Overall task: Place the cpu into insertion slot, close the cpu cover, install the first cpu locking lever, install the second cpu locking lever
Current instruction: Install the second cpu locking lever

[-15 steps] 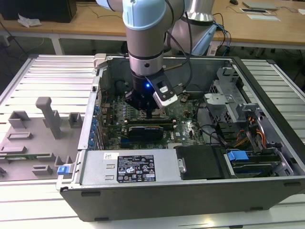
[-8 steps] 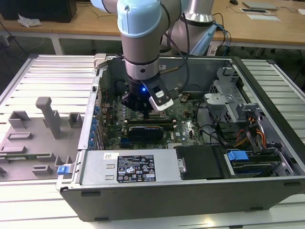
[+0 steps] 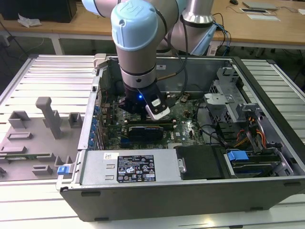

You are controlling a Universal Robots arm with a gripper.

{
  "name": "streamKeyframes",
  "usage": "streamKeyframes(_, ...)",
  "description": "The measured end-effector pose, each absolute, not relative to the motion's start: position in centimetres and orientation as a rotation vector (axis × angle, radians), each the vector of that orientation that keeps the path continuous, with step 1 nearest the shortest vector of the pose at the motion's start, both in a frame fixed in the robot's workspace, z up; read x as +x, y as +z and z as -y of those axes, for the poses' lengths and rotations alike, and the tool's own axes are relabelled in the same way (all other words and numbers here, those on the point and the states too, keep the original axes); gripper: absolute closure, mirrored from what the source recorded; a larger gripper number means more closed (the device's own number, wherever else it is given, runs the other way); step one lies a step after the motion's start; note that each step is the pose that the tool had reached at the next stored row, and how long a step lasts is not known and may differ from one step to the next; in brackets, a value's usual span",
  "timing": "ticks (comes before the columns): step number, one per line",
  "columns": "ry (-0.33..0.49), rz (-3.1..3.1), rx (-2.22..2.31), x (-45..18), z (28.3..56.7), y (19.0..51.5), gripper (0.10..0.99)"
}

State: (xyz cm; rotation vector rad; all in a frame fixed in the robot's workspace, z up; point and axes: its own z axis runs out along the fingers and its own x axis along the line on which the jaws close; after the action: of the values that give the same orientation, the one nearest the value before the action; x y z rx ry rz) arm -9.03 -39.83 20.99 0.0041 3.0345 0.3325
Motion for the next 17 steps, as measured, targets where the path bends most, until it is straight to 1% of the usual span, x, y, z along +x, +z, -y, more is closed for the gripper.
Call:
streamKeyframes(2, 0.378, -3.029, 0.006, -9.3, 40.0, 20.9, 0.980)
streamKeyframes(6, 0.408, -3.025, 0.007, -9.9, 40.1, 20.4, 0.980)
streamKeyframes(10, 0.422, -3.024, 0.008, -10.0, 40.1, 20.1, 0.980)
streamKeyframes(17, 0.428, -3.027, 0.009, -10.0, 39.2, 19.6, 0.980)
